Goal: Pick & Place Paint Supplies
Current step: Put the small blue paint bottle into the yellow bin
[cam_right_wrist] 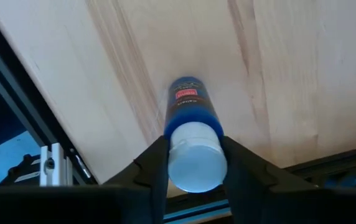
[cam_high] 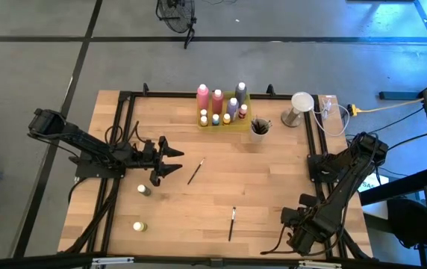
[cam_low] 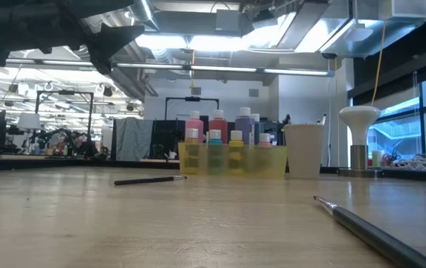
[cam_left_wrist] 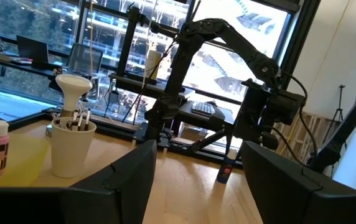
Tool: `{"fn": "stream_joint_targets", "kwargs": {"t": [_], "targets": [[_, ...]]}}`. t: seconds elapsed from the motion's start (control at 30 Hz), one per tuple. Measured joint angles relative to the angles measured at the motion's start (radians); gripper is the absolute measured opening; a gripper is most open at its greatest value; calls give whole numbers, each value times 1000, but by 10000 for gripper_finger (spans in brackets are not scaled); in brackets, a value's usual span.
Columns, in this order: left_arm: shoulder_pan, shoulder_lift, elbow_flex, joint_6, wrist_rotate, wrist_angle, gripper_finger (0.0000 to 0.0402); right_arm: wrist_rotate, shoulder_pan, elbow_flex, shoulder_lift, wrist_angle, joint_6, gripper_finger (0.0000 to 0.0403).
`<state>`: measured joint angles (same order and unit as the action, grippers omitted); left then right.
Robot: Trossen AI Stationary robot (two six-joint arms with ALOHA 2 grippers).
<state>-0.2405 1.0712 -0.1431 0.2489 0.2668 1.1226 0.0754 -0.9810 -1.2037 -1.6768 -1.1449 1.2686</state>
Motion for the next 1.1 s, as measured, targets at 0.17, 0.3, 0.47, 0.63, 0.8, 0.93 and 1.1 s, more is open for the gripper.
{"fn": "stream_joint_targets", "kwargs": {"t": [0.17,0.3,0.47,0.63,0.8,0.93,1.1], "targets": [[0,0,0,0,0,-7,232,1,0,0,0,2,6,120],[0,0,0,0,0,-7,232,11,4,0,0,5,60,120],[0,0,0,1,1,-7,232,18,17,0,0,12,85,120],[0,0,0,3,1,-7,233,20,24,-1,0,11,71,120],[0,0,0,2,1,-13,233,22,37,-60,-2,-39,43,120],[0,0,0,2,1,-44,233,-3,73,-164,-2,-148,-5,120],[0,0,0,0,4,-66,233,-74,165,-315,-2,-263,-142,120]]}}
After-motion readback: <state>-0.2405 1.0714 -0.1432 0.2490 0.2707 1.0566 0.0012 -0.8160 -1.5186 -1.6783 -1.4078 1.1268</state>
